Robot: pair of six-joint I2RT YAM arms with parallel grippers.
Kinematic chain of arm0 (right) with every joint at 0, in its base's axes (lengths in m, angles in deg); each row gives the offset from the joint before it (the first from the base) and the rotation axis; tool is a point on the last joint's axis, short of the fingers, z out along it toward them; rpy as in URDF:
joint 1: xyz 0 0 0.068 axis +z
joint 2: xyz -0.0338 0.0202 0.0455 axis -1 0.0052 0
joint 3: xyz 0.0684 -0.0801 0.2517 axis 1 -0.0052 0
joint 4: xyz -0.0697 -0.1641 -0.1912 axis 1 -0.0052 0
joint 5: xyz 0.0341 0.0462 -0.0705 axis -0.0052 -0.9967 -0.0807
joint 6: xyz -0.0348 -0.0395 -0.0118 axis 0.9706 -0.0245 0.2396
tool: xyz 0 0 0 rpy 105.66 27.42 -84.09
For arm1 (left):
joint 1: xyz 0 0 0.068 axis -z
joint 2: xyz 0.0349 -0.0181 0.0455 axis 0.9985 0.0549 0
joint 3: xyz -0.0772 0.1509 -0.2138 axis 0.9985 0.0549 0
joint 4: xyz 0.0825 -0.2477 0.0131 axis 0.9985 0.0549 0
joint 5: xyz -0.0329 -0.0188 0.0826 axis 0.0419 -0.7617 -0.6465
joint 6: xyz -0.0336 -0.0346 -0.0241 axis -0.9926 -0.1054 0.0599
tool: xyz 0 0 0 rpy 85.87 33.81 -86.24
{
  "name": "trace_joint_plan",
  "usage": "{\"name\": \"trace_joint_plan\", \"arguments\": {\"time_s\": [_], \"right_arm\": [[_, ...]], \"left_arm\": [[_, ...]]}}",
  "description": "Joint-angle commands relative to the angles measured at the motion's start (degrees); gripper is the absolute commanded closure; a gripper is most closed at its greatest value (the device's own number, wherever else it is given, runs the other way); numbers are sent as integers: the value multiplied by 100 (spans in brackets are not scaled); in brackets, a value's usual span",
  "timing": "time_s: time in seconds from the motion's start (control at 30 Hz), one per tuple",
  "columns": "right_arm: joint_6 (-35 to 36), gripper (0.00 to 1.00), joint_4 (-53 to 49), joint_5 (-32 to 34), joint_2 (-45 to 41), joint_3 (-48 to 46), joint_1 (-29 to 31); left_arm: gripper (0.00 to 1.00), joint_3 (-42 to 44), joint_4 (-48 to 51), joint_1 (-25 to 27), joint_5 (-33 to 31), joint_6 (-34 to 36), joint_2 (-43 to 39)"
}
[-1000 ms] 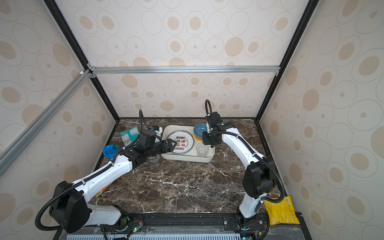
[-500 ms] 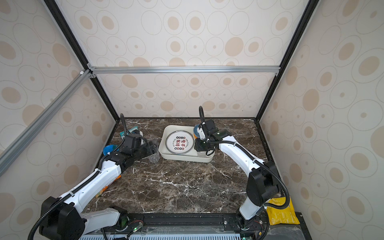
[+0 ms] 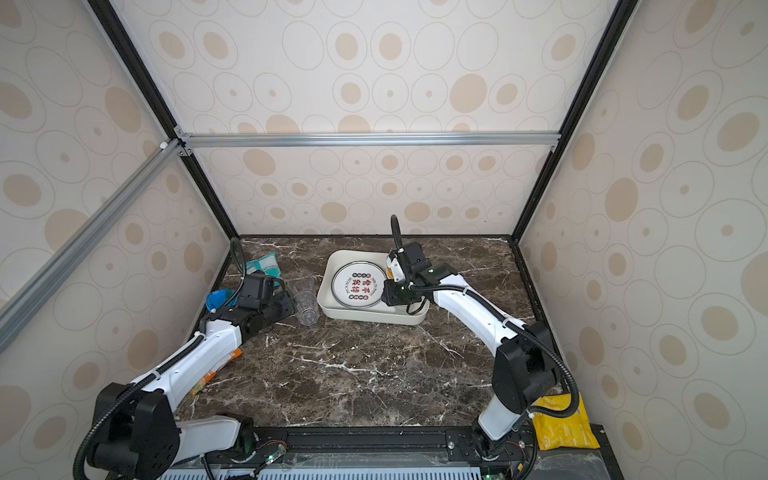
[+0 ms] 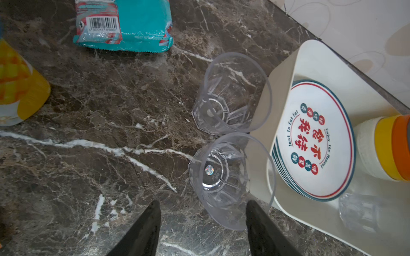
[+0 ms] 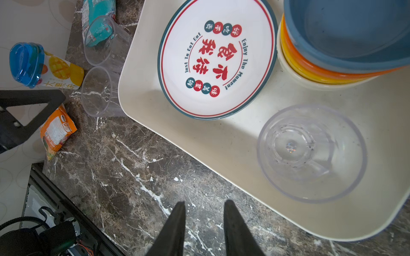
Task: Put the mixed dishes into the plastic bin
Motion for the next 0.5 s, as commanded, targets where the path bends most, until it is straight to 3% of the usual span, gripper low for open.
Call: {"name": "trace_joint_plan", "arguments": {"time_s": [0.0, 0.47], "right_arm": [[-38, 68, 25, -14, -101, -51, 53], [-98, 69, 53, -15, -70, -62, 77]], "left_arm": [[41, -13, -216, -82, -75, 78, 207], [52, -127, -582, -215, 32, 224, 872]]}}
